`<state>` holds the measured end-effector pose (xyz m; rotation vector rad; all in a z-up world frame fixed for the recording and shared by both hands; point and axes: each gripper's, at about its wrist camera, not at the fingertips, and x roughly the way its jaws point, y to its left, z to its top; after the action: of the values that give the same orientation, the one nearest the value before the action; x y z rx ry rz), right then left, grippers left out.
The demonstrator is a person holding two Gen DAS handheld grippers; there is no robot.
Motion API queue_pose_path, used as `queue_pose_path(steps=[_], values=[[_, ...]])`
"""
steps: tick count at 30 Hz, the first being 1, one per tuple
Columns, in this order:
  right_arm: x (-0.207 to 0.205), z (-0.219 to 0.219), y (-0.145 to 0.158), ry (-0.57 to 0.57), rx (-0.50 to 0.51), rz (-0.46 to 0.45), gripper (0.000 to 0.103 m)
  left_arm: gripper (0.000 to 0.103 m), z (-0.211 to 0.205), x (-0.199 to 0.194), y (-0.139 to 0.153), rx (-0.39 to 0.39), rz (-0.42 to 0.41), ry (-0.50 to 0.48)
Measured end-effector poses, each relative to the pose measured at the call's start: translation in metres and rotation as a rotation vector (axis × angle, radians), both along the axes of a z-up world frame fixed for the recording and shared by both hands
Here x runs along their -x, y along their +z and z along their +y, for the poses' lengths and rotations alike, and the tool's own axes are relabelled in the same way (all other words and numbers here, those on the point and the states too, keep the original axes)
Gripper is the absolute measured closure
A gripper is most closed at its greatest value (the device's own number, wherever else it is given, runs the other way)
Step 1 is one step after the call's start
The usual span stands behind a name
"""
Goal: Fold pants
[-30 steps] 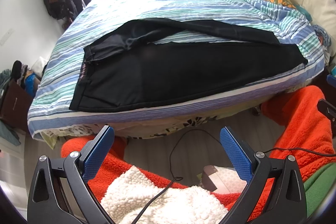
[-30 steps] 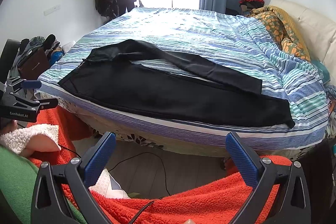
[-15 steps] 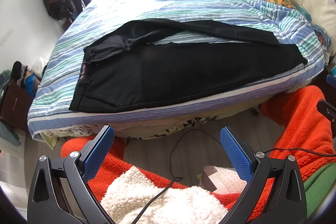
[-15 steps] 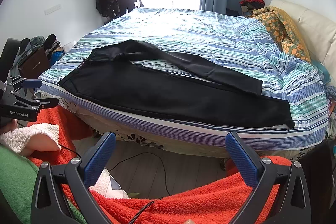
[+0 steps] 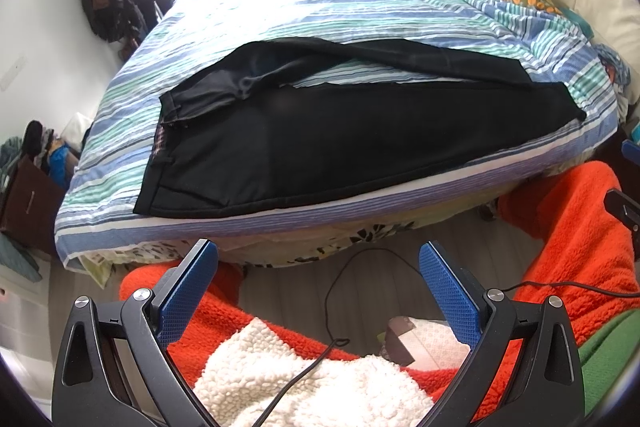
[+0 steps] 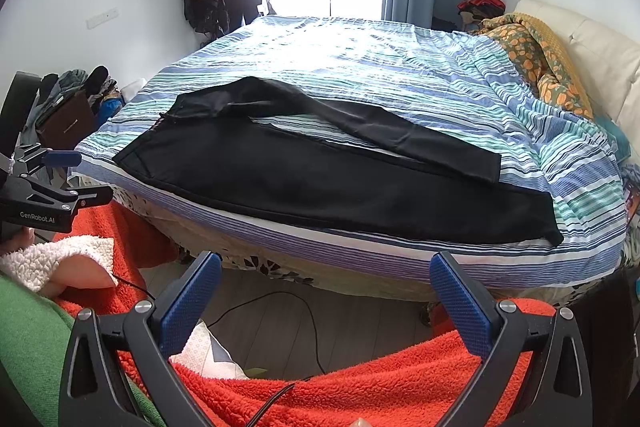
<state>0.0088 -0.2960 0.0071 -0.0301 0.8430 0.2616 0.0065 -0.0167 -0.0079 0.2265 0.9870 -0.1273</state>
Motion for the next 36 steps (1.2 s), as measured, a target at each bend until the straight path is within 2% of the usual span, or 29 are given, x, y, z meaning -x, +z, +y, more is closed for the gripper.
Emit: queue_pose_path(steps=[25, 28, 32, 34, 36], values=[[0.0, -0.006, 0.0, 0.005, -0.026, -0.019, 0.0, 0.002, -0.004, -0.001, 0.003, -0.026, -0.039, -0.017], [-0.01, -0.011, 0.001, 0.006, -0.026, -0.052, 0.0, 0.002, 0.001, -0.012, 0.009, -0.021, -0.067, 0.007], [-0.04, -0.024, 0.007, -0.018, -0.031, -0.132, 0.0, 0.002, 0.006, -0.035, 0.025, 0.038, -0.115, 0.034], [-0.06, -0.027, 0.009, -0.006, 0.004, -0.18, 0.0, 0.002, 0.006, -0.043, 0.03, 0.067, -0.133, 0.044], [-0.079, -0.034, 0.009, 0.021, 0.096, -0.246, 0.0, 0.002, 0.006, -0.046, 0.029, 0.093, -0.13, 0.048]])
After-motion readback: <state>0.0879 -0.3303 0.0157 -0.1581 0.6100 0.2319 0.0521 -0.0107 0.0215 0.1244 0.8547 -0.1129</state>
